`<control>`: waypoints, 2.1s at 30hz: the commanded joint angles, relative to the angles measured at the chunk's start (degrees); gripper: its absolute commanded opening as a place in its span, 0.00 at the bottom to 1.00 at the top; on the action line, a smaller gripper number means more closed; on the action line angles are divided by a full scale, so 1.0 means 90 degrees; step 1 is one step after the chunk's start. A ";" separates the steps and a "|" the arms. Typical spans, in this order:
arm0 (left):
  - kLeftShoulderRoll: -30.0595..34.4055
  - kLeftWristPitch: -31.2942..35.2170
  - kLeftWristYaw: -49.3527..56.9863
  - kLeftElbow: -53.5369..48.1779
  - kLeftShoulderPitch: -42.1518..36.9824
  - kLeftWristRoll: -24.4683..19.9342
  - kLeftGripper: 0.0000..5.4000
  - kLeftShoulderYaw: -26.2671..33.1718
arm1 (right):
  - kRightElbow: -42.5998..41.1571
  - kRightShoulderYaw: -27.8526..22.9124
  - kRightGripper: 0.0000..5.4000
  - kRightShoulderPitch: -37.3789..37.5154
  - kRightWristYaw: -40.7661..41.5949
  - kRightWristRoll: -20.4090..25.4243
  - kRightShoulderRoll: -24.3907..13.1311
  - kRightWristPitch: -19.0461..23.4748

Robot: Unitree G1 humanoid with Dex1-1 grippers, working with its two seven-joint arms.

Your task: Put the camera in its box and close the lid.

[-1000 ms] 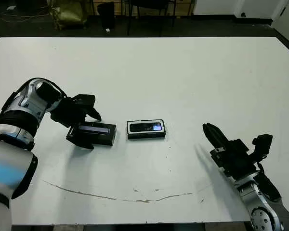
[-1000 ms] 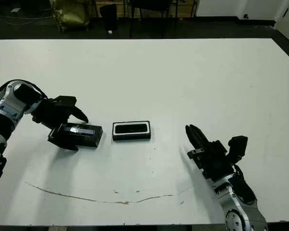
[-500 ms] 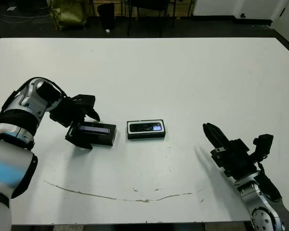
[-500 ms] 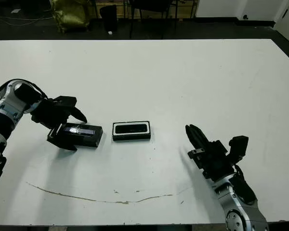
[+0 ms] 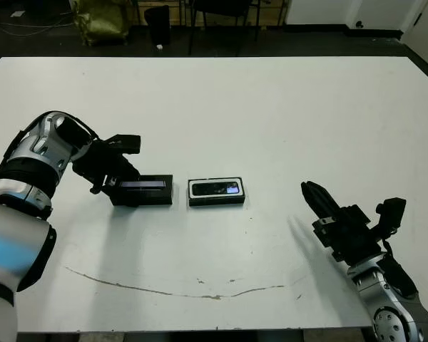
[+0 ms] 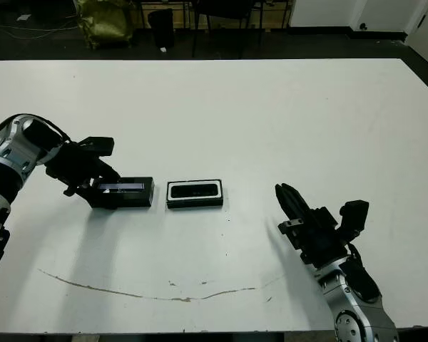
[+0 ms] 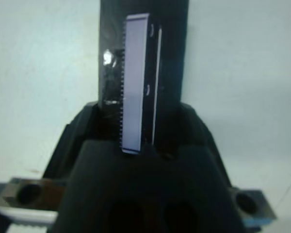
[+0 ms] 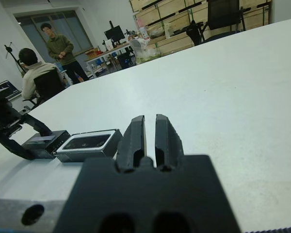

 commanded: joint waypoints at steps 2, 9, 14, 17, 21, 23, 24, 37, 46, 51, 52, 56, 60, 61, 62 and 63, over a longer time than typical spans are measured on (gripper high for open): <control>-0.0043 0.0164 -0.0132 0.0145 0.0540 0.0364 0.42 -0.0272 | 0.0043 -0.0013 0.00 0.0065 0.0000 -0.0040 -0.0065 0.0054; -0.0006 0.0169 -0.0463 -0.0214 0.0591 -0.0006 0.42 -0.0007 | 0.0018 0.0016 0.00 0.0085 -0.0058 -0.0105 -0.0063 0.0070; 0.0014 0.0845 -0.0590 -0.0218 0.0542 -0.0675 0.42 0.0723 | 0.0046 0.0010 0.00 0.0081 -0.0014 -0.0022 -0.0051 0.0107; 0.0083 0.0925 -0.0540 -0.0331 0.0514 -0.0885 0.41 0.1001 | 0.0171 0.0007 0.00 0.0063 0.0072 -0.0022 -0.0025 -0.0007; 0.0177 0.1173 -0.0255 -0.0596 0.0439 -0.1148 0.41 0.1410 | 0.0153 0.0023 0.00 0.0081 0.0071 -0.0034 -0.0025 0.0035; 0.0232 0.1305 0.0034 -0.0919 0.0437 -0.1180 0.41 0.1536 | 0.0194 0.0031 0.00 0.0081 0.0110 -0.0030 -0.0003 -0.0010; 0.0250 0.1381 0.0161 -0.1073 0.0451 -0.1198 0.41 0.1587 | 0.0217 0.0036 0.00 0.0080 0.0127 -0.0030 0.0011 -0.0033; 0.0407 0.2941 0.1393 -0.4172 0.1166 -0.1122 0.41 0.1421 | 0.0244 0.0136 0.00 0.0097 0.0160 -0.0047 0.0054 -0.0073; 0.0352 0.4546 0.1620 -0.5399 0.1452 -0.1184 0.41 0.0932 | 0.0132 0.0209 0.00 0.0164 0.0011 -0.0039 0.0110 0.0014; 0.0311 0.5037 0.1672 -0.5497 0.1433 -0.1196 0.41 0.0595 | -0.0059 0.0252 0.00 0.0202 -0.0185 -0.0083 0.0108 0.0151; 0.0308 0.5044 0.1688 -0.5503 0.1436 -0.1202 0.41 0.0555 | -0.0094 0.0260 0.00 0.0211 -0.0229 -0.0094 0.0103 0.0167; 0.0260 0.5078 0.1685 -0.5477 0.1429 -0.1293 0.41 0.0451 | -0.0178 0.0271 0.00 0.0214 -0.0295 -0.0030 0.0063 0.0263; 0.0239 0.4926 0.1595 -0.5419 0.1394 -0.1411 0.41 0.0403 | -0.0305 0.0278 0.00 0.0218 -0.0396 -0.0033 0.0030 0.0430; 0.0231 0.4874 0.1565 -0.5393 0.1382 -0.1438 0.41 0.0393 | -0.0298 0.0276 0.00 0.0211 -0.0381 -0.0022 0.0027 0.0438; 0.0224 0.4841 0.1541 -0.5366 0.1370 -0.1460 0.41 0.0385 | -0.0243 0.0269 0.00 0.0196 -0.0331 0.0001 0.0035 0.0408; 0.0215 0.4829 0.1525 -0.5341 0.1352 -0.1470 0.41 0.0368 | -0.0165 0.0265 0.00 0.0174 -0.0252 0.0010 0.0034 0.0344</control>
